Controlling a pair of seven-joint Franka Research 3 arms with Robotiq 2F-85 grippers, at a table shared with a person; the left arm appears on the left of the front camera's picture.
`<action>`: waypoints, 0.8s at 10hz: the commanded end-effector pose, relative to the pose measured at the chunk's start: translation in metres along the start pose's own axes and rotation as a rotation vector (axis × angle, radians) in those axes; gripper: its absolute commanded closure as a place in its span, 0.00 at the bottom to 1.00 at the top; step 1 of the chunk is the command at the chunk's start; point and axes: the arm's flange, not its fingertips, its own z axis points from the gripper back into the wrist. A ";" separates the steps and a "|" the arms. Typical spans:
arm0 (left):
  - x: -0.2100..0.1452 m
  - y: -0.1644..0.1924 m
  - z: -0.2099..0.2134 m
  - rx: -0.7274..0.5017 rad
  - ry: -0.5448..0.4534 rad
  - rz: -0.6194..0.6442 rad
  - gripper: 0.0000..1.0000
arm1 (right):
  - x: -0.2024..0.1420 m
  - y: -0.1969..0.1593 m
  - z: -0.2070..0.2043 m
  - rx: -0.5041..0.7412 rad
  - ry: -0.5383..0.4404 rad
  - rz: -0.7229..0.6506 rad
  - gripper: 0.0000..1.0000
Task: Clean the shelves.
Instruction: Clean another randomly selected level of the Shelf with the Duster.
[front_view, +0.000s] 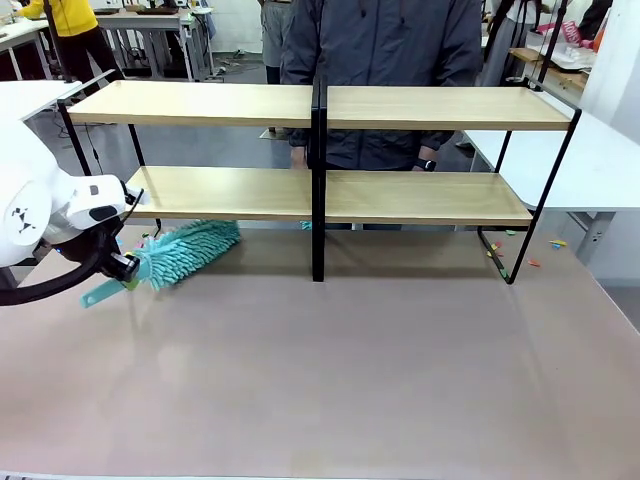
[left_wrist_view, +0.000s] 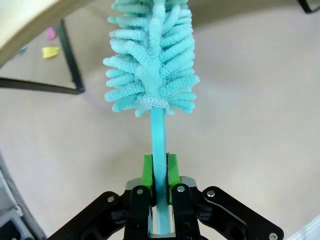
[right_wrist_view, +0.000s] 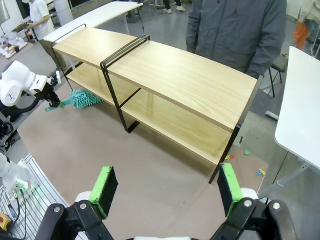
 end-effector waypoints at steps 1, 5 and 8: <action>-0.016 -0.005 0.015 0.086 -0.042 0.095 0.87 | 0.001 0.001 0.000 0.007 -0.008 0.001 0.00; -0.030 -0.024 0.018 0.222 0.024 0.096 0.87 | 0.001 0.001 0.000 0.007 -0.008 0.001 0.00; -0.034 -0.027 0.022 0.337 0.046 0.070 0.87 | 0.001 0.001 0.000 0.007 -0.008 0.001 0.00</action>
